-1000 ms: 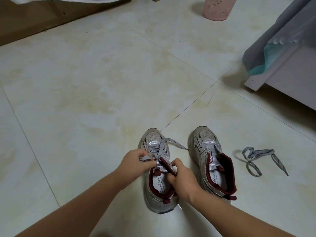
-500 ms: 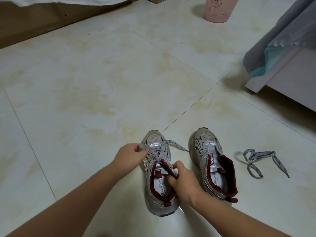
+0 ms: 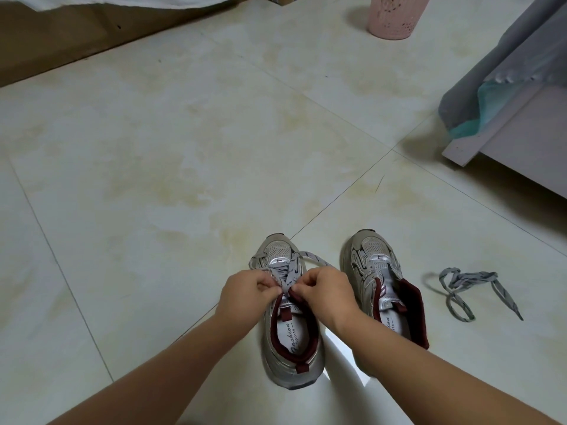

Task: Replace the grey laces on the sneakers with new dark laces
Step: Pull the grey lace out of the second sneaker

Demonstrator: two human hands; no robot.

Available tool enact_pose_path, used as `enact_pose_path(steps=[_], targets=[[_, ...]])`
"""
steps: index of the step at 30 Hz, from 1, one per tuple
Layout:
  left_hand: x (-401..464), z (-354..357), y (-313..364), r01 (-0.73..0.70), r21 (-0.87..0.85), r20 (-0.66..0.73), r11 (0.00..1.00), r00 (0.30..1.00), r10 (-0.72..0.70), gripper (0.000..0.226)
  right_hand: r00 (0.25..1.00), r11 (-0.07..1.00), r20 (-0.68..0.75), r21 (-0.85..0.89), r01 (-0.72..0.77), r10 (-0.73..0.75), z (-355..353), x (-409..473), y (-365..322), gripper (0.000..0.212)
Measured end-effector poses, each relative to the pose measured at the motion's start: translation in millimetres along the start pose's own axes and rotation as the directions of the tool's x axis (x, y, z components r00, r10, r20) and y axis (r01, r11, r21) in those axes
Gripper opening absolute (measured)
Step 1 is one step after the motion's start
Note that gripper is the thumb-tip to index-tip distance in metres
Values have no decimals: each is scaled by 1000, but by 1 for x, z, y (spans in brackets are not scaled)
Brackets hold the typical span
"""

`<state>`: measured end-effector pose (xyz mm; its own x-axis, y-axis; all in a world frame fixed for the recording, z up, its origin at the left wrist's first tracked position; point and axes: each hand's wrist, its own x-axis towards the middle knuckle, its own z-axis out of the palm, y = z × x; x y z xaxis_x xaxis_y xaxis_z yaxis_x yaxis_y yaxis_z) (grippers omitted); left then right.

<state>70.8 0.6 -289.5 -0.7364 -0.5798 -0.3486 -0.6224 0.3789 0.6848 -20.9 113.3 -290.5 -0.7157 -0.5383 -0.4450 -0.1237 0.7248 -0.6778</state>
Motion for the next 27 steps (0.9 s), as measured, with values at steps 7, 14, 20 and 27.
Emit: enact_pose_path(steps=[7, 14, 20, 27], targets=[[7, 1, 8, -4, 164, 146, 986, 989, -20, 33, 996, 970, 84, -241, -11, 32, 7, 9, -15, 26], [4, 3, 12, -51, 263, 160, 963, 987, 9, 28, 971, 932, 238, -350, 97, -11, -2, 8, -24, 33], [0, 9, 8, -172, 197, 174, 965, 975, 138, 14, 981, 977, 192, -202, 74, -34, -13, 6, -14, 19], [6, 5, 5, -188, 222, 202, 957, 969, 143, 36, 983, 992, 177, -121, -37, 58, -4, 9, -10, 36]])
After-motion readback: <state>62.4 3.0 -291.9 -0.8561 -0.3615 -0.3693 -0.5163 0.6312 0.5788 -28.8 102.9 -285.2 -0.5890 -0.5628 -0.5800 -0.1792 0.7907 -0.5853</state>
